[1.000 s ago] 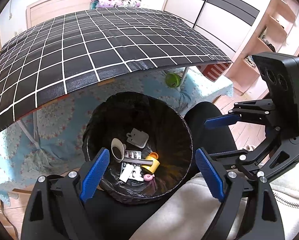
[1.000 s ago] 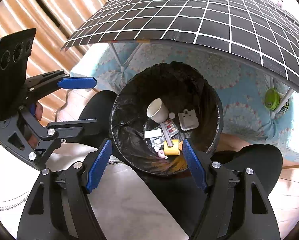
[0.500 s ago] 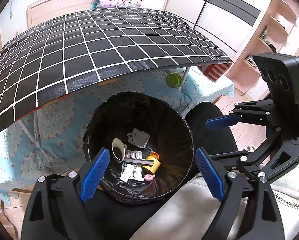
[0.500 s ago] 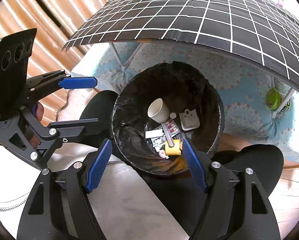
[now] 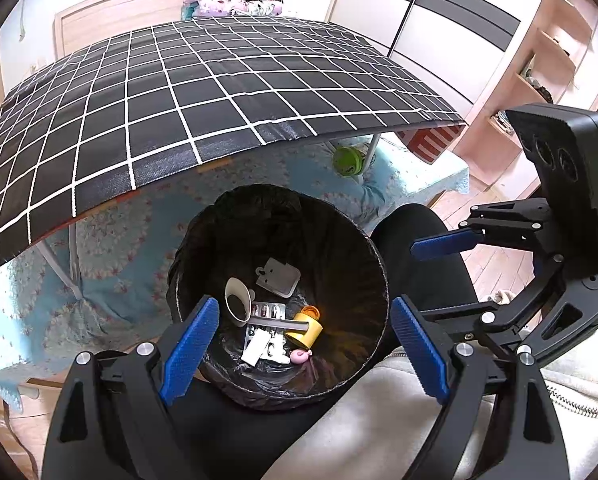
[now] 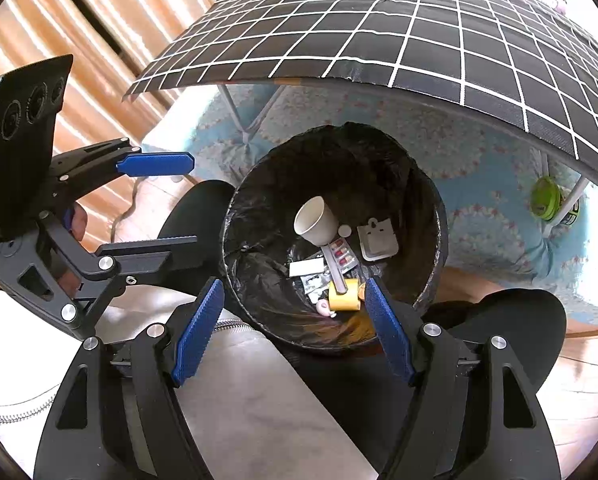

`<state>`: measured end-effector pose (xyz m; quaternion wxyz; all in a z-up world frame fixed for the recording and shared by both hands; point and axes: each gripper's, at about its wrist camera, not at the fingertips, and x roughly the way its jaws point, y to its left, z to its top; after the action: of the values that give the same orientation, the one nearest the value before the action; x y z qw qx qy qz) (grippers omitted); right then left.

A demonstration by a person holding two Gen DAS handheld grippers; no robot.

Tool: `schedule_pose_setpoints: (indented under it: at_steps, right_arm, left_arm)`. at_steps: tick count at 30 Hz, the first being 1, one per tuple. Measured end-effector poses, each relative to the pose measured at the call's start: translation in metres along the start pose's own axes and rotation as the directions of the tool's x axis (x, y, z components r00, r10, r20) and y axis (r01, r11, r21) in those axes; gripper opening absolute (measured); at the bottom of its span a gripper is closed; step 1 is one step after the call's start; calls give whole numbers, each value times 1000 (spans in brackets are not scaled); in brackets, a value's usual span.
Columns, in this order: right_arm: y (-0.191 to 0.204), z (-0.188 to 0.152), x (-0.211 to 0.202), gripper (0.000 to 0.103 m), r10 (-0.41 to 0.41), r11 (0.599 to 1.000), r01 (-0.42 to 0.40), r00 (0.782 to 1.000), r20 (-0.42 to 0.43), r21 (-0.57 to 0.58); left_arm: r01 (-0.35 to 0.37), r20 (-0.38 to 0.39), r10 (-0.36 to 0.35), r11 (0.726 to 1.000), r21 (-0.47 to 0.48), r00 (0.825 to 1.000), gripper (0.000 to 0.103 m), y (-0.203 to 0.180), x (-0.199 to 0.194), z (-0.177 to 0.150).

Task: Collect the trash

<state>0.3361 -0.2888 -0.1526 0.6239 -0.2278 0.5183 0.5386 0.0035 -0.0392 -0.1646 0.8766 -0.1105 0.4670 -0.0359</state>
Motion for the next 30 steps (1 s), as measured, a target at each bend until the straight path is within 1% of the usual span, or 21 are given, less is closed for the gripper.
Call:
schedule_pose_setpoints:
  at_steps: [30]
  right_arm:
    - [-1,0,2,72,-1,1000,1,1000,-2,-6]
  left_arm:
    - [3,3,-3,1000,-6,1000,85,1,-1,0]
